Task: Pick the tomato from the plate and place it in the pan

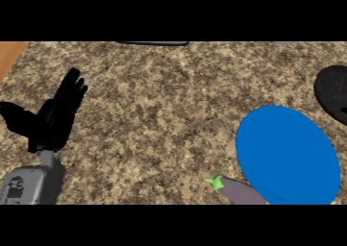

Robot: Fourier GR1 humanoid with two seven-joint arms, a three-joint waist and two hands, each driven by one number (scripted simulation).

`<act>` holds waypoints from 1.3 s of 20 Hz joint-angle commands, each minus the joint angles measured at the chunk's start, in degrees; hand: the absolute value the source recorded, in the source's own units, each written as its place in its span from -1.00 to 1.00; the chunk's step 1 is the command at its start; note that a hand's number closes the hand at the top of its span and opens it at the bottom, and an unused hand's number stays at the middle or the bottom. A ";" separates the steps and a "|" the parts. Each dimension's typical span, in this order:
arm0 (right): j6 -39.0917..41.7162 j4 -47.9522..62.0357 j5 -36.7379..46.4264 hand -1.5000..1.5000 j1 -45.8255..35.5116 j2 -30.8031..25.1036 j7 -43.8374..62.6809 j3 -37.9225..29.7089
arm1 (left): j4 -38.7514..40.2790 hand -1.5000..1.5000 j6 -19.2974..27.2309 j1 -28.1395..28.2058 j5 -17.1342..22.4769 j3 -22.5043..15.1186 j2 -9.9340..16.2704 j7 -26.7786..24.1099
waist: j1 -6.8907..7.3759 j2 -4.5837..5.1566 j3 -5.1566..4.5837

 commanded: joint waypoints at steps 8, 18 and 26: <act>13.27 4.95 -14.14 -1.00 -0.31 -5.34 -8.55 -13.45 | 0.33 0.00 -0.51 1.78 0.26 0.61 0.12 -1.67 | -1.36 -0.16 0.10; 37.01 8.30 -21.71 -1.00 6.53 -15.37 -13.10 -20.26 | 1.36 0.00 1.11 0.79 -0.47 1.05 -0.39 -1.37 | -2.87 -0.08 0.30; 43.62 5.37 -22.99 -1.00 14.01 -18.16 -17.47 -20.30 | -1.85 0.00 0.33 2.62 0.31 1.48 0.42 -1.01 | -3.22 -0.79 0.34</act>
